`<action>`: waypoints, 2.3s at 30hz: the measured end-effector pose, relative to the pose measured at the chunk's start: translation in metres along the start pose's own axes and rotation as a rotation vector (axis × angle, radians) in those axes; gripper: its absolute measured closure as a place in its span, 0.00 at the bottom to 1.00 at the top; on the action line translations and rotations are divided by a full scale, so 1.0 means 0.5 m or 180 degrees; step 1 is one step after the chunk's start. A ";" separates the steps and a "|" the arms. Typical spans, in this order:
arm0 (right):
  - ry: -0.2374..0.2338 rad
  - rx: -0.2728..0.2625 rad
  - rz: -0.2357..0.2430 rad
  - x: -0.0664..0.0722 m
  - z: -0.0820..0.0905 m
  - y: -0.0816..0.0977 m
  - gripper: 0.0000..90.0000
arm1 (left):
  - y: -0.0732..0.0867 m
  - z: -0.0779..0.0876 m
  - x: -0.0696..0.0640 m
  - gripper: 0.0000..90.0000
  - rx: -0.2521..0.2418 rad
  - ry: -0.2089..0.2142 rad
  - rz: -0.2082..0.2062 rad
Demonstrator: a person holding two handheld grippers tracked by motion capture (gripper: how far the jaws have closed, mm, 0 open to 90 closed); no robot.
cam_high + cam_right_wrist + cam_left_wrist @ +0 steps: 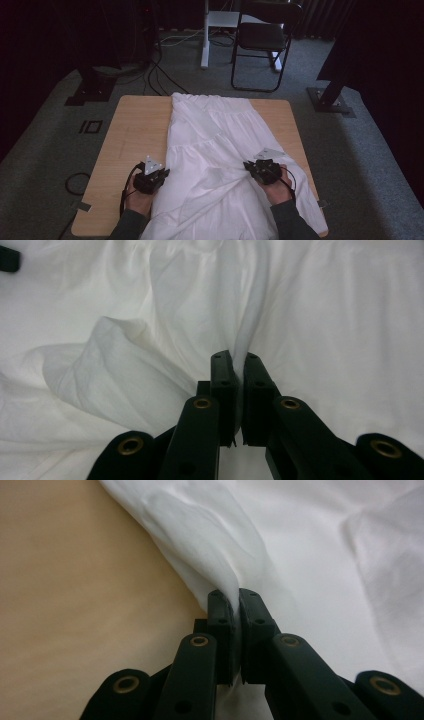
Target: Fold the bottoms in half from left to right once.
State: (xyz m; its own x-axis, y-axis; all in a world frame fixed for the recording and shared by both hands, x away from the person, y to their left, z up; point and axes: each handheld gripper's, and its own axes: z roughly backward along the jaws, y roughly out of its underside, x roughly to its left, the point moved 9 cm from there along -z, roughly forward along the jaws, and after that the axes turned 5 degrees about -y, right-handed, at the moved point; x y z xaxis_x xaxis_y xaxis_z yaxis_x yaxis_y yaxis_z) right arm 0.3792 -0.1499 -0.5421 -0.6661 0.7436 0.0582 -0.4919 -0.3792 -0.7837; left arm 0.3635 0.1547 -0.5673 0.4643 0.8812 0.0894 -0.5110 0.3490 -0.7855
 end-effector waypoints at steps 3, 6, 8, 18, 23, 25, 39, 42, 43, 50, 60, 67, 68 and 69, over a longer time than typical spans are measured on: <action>0.0088 -0.0178 0.0012 -0.016 0.037 -0.020 0.96 | -0.056 0.027 -0.011 0.96 -0.0241 -0.0037 -0.0053; 0.0283 -0.0530 -0.0026 -0.045 0.109 -0.052 0.96 | -0.104 0.046 -0.041 0.96 -0.0443 0.0075 -0.0090; 0.0424 -0.0744 -0.0062 -0.068 0.156 -0.068 0.96 | -0.127 0.048 -0.068 0.90 -0.0530 0.0163 -0.0127; 0.0881 0.0063 -0.0533 -0.251 0.119 0.116 0.95 | -0.057 -0.070 -0.142 0.45 0.0061 0.0449 -0.0085; 0.0849 0.0350 -0.0725 -0.279 0.061 0.189 0.94 | -0.010 -0.120 -0.172 0.44 0.0350 0.0435 -0.0248; 0.0878 0.0444 -0.0710 -0.277 0.053 0.197 0.94 | 0.000 -0.131 -0.183 0.48 0.0396 0.0443 -0.0322; 0.0572 0.0528 -0.0780 -0.212 0.018 0.194 0.94 | -0.011 -0.149 -0.086 0.96 0.0547 -0.0026 -0.0423; 0.0403 0.0554 -0.0677 -0.172 -0.005 0.178 0.94 | -0.011 -0.155 -0.016 0.97 0.0621 -0.0273 -0.0323; 0.0403 0.0554 -0.0677 -0.172 -0.005 0.178 0.94 | -0.011 -0.155 -0.016 0.97 0.0621 -0.0273 -0.0323; 0.0256 0.0485 -0.0406 -0.130 -0.091 0.110 0.93 | -0.029 -0.189 0.140 0.97 0.0680 -0.0591 0.0106; 0.0334 0.0258 -0.0548 -0.209 -0.136 0.070 0.85 | -0.045 -0.192 0.139 0.79 0.0605 -0.0550 0.0195; 0.0488 0.0061 -0.0595 -0.206 -0.086 0.037 0.56 | -0.074 -0.076 0.141 0.60 0.0152 -0.0409 0.0309; 0.0465 -0.0007 -0.0570 -0.199 -0.075 0.025 0.55 | -0.076 -0.058 0.143 0.59 0.0092 -0.0415 0.0314; 0.0430 -0.0050 -0.0520 -0.190 -0.068 0.012 0.54 | -0.075 -0.044 0.144 0.58 0.0068 -0.0420 0.0305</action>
State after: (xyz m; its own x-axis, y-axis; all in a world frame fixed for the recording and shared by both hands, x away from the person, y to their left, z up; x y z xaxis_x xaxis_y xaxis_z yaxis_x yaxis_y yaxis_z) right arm 0.4582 -0.2041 -0.5734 -0.4965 0.8619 0.1028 -0.5777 -0.2397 -0.7803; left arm 0.4320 0.1979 -0.5451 0.3142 0.9445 0.0956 -0.5644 0.2668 -0.7812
